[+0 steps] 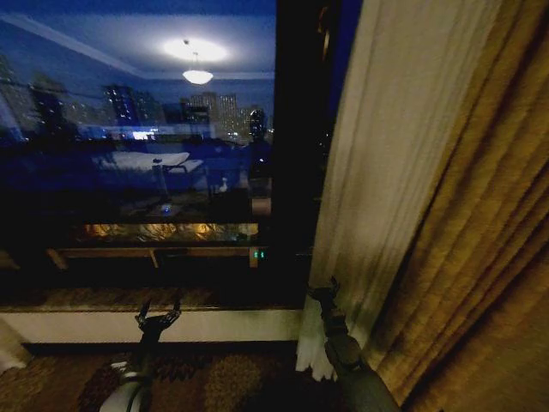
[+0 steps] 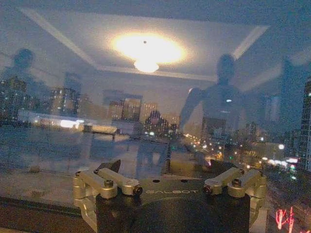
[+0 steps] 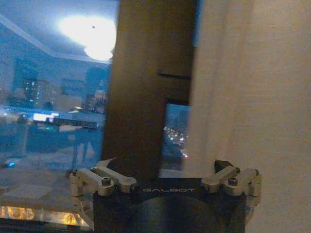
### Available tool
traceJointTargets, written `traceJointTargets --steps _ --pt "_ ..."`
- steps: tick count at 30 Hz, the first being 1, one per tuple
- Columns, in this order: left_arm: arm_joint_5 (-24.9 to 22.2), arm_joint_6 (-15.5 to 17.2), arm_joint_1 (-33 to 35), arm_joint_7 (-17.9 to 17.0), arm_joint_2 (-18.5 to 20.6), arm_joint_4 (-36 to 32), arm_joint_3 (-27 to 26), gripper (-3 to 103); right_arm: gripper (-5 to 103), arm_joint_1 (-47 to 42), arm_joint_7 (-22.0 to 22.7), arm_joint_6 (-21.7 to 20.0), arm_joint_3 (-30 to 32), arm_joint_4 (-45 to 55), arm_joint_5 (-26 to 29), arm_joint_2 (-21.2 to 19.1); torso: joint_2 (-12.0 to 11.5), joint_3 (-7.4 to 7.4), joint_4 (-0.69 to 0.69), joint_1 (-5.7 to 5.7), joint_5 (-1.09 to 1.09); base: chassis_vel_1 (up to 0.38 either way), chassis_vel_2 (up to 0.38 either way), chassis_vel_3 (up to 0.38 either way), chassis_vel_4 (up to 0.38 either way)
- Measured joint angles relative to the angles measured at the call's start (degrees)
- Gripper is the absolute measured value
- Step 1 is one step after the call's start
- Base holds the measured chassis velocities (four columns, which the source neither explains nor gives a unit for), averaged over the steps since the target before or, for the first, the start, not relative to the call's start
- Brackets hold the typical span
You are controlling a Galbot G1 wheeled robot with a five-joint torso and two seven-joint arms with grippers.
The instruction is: Open the curtains by pulling them apart, changing their state from closed to fully open.
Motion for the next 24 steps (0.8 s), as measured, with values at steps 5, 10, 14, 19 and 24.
traceJointTargets --steps 5,10,14,19,24 --pt "0.00 0.00 0.00 0.00 0.00 0.00 0.00 100 100 0.00 -0.01 0.00 0.00 -0.01 0.00 0.00 0.01 0.00 -0.01 0.00 -0.01 0.281 0.310 -0.297 -0.319" --pt "0.00 0.00 0.00 0.00 0.00 0.00 0.00 100 100 0.00 -0.01 0.00 0.00 -0.03 0.01 0.00 0.00 -0.01 -0.02 -0.01 0.01 0.348 0.338 -0.355 -0.341" --pt "0.00 0.00 0.00 0.00 0.00 0.00 0.00 100 100 0.01 -0.02 0.00 0.00 -0.03 0.00 0.00 0.00 0.00 0.00 0.00 -0.01 0.384 0.359 -0.379 -0.359" --pt "0.00 0.00 0.00 0.00 0.00 0.00 -0.01 100 100 0.00 -0.02 0.00 0.00 -0.03 0.01 0.00 0.00 0.00 0.00 0.00 -0.01 0.365 0.375 -0.371 -0.364" --pt "0.00 0.00 0.00 0.00 0.00 0.00 -0.01 100 100 0.01 -0.02 0.01 0.00 -0.03 0.01 0.01 0.00 0.00 0.00 0.01 0.00 0.352 0.349 -0.357 -0.358"
